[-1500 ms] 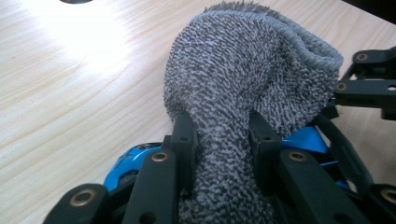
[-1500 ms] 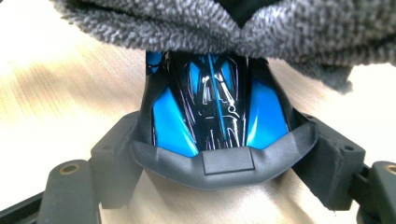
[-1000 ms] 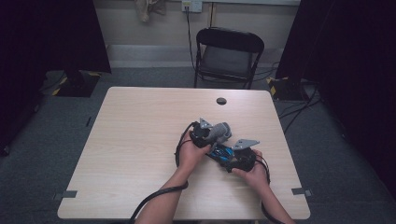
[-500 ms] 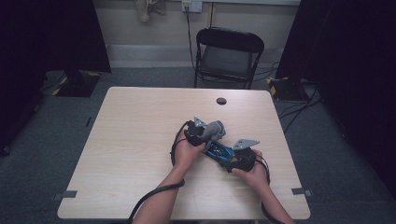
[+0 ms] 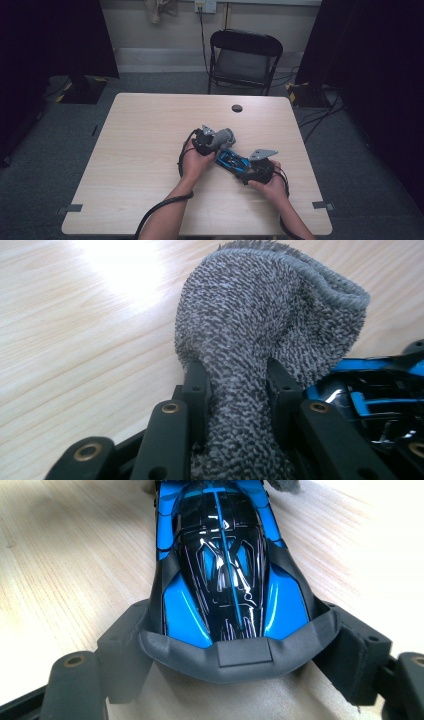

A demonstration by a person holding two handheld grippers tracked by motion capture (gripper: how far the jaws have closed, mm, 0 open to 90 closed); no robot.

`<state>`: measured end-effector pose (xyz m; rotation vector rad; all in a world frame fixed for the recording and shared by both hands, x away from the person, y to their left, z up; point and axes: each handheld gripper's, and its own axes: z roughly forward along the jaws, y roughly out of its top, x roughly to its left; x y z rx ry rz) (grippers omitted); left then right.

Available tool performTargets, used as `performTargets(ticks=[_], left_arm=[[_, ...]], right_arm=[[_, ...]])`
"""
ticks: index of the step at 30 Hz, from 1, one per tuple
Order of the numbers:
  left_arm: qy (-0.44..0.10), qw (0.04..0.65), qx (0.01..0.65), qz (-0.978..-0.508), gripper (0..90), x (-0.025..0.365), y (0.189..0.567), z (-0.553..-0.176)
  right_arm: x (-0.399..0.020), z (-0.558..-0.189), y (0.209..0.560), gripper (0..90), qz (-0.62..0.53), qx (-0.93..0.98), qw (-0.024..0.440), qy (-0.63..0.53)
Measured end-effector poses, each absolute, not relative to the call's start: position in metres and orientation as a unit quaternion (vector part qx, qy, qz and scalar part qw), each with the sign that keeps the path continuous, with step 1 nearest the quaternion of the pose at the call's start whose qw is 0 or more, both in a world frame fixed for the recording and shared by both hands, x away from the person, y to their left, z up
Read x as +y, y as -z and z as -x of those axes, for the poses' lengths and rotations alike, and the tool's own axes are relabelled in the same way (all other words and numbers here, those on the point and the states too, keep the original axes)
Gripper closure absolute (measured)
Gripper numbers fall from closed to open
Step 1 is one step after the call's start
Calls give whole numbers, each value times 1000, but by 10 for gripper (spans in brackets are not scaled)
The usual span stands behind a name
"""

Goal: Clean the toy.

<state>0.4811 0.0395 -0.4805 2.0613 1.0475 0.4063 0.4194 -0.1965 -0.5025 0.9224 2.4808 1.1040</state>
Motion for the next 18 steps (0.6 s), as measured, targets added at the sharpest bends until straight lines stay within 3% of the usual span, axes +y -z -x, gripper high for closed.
performTargets(ticks=[18], left_arm=[[-164, 361, 438, -807, 690, 55, 484, -489]], right_arm=[[-196, -419, 502, 235, -319, 857, 136, -382]])
